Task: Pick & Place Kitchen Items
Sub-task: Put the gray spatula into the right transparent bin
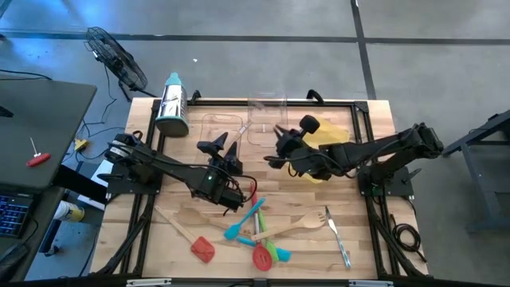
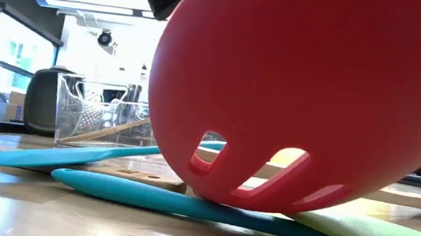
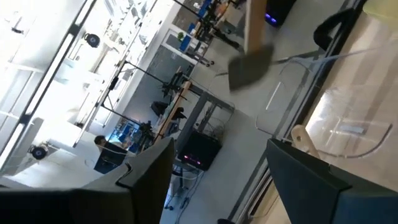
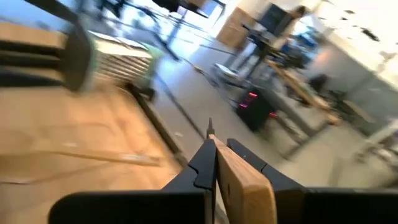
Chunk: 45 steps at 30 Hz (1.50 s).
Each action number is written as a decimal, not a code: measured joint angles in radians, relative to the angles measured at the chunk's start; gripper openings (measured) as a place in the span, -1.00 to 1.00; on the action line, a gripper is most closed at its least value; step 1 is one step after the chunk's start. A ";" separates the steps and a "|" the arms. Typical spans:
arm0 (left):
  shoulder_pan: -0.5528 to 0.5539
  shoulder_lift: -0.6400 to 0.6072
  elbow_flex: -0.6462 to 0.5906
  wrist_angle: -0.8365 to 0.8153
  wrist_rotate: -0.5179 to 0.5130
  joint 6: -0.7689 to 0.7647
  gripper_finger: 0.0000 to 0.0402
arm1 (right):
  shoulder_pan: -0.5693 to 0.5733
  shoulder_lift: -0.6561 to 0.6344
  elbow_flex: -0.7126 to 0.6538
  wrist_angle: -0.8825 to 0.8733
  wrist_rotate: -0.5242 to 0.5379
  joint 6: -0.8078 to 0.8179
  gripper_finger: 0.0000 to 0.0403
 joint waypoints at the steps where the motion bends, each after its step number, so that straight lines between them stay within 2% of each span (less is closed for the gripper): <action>1: 0.000 0.000 0.000 0.000 0.001 0.006 0.25 | -0.004 0.000 0.000 -0.010 0.021 0.001 -0.96; 4: 0.000 0.000 0.000 -0.004 0.002 0.008 0.25 | -0.024 0.000 0.000 -0.031 0.005 0.002 -0.96; 9: 0.000 0.000 0.000 -0.038 0.037 0.056 0.25 | -0.105 0.000 0.000 -0.124 -0.128 0.068 -0.96; 11: 0.000 0.000 0.000 -0.066 0.070 0.060 0.25 | -0.137 0.000 -0.002 -0.154 -0.150 0.079 -0.96; 15: 0.000 0.000 0.000 -0.117 0.126 0.032 0.25 | -0.165 0.000 -0.041 -0.102 -0.163 0.029 -0.96; 19: 0.000 0.000 0.000 -0.138 0.166 0.014 0.25 | -0.199 0.000 -0.108 -0.020 -0.265 -0.024 -0.96; 23: 0.000 0.000 0.000 -0.140 0.182 0.014 0.25 | -0.225 0.000 -0.174 0.088 -0.293 -0.114 -0.96; 28: 0.000 0.000 0.000 -0.142 0.193 0.014 0.25 | -0.259 0.000 -0.231 0.162 -0.425 -0.157 -0.96; 31: 0.000 0.000 0.000 -0.142 0.193 0.014 0.25 | -0.280 0.000 -0.257 0.195 -0.444 -0.191 -0.96; 36: 0.000 0.000 0.000 -0.143 0.193 0.014 0.25 | -0.316 0.016 -0.259 0.224 -0.542 -0.215 -0.96; 45: 0.000 0.000 0.000 -0.149 0.216 -0.001 0.25 | -0.355 0.106 -0.259 0.263 -0.551 -0.266 -0.96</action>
